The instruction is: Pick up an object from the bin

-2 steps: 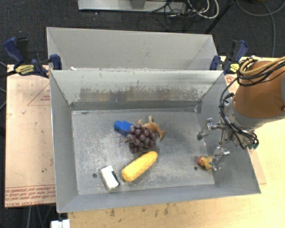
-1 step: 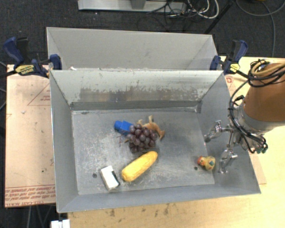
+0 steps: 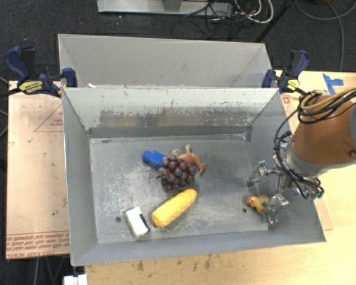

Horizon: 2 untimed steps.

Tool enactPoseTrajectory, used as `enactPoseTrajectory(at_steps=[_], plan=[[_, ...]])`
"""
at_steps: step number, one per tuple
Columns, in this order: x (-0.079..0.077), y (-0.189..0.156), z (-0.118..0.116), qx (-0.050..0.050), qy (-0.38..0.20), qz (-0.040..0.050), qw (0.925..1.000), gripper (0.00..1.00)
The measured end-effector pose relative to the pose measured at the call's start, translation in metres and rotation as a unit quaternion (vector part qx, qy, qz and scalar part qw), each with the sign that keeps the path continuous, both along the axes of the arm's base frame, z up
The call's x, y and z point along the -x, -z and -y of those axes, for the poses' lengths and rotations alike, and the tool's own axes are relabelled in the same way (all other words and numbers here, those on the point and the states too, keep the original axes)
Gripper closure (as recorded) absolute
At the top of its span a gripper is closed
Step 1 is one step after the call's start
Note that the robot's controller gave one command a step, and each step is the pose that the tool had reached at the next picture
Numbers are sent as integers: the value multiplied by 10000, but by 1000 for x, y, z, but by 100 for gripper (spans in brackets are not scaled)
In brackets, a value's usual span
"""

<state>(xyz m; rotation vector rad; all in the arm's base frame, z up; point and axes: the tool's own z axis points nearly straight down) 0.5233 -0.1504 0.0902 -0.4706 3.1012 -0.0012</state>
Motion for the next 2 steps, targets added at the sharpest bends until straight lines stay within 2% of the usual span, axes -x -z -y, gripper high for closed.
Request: enactPoseTrajectory(at_steps=[1, 2], plan=[[17, 16, 2, 2, 768, 47, 9970, 100], [17, 16, 2, 2, 767, 48, 9970, 100]])
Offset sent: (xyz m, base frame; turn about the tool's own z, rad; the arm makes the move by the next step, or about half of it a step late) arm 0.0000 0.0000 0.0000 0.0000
